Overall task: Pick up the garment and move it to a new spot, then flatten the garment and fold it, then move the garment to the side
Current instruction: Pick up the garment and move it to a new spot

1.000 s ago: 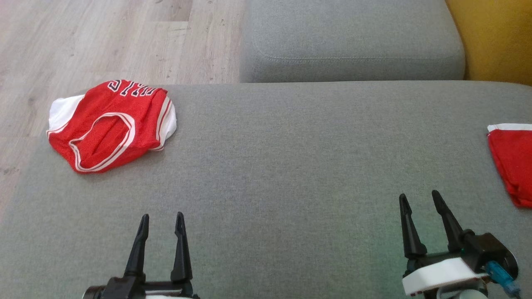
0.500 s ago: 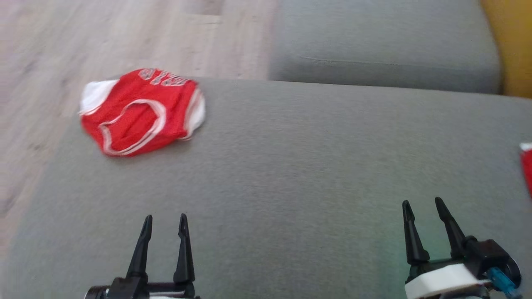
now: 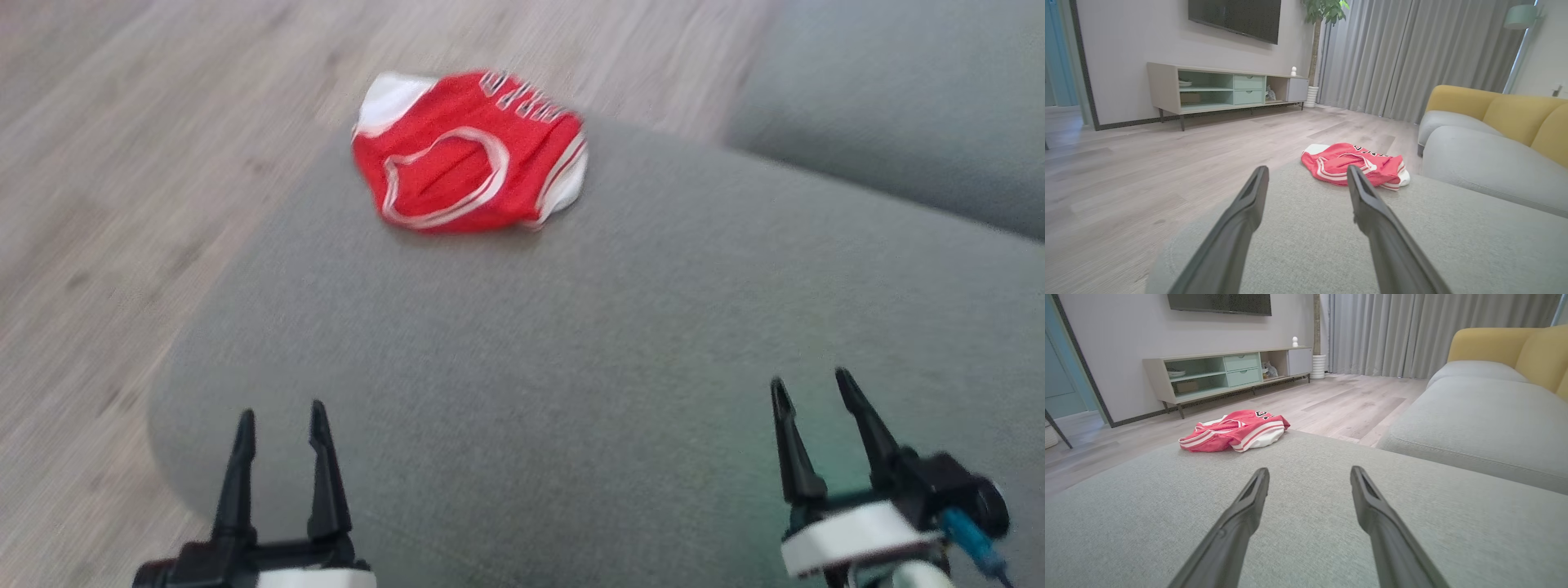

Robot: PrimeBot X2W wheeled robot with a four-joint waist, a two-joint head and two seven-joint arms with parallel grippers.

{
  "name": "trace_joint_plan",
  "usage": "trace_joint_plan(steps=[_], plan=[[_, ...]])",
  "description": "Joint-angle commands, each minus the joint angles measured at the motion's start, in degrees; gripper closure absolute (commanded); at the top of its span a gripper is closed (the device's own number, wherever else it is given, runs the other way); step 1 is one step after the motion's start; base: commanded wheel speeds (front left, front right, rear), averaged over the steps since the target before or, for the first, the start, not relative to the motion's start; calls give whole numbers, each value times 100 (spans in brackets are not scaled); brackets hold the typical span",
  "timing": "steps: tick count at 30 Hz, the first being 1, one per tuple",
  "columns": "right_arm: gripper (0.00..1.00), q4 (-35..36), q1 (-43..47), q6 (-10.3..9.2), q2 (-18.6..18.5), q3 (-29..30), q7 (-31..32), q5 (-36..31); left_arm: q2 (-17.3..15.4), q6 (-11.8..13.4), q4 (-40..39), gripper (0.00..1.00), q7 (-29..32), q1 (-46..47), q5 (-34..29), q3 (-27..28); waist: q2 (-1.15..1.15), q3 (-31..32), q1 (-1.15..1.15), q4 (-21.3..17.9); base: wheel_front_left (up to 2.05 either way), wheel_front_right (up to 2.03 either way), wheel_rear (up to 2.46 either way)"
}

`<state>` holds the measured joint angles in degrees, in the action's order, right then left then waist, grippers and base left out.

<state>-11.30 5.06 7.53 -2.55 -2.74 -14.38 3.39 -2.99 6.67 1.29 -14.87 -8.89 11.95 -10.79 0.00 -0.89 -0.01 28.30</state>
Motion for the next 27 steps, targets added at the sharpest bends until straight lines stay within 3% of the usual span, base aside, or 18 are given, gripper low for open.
trace_joint_plan(steps=[1,4,8,10,14,19,27], plan=[[0,145,-347,-4,-92,-146,-62,-43,12,50,-247,0,-13,227,38,201,0,-380,1,275,0,0,0],[0,107,-466,-4,-239,-180,-62,-77,12,120,-400,0,-13,316,75,275,0,-626,1,317,0,0,0],[0,172,-535,-4,-549,-118,-62,-157,12,-35,-503,0,-13,811,-13,365,0,-1101,1,356,0,0,0],[0,247,-570,-4,-770,-40,-62,-210,12,-197,-516,0,-13,1267,-52,430,0,-1393,1,369,0,0,0],[0,464,-616,-4,-1234,93,-62,-325,-19,-754,-214,0,-13,2397,-233,509,0,-1934,1,298,0,0,0],[0,730,-752,-4,-1746,215,-62,-373,-244,-1200,1112,0,-13,3894,-384,370,0,-2442,1,29,0,0,0],[0,1082,-748,-4,-2229,400,-62,-375,-90,-1313,3766,0,50,5706,-13,206,0,-2996,1,-329,0,0,0]])
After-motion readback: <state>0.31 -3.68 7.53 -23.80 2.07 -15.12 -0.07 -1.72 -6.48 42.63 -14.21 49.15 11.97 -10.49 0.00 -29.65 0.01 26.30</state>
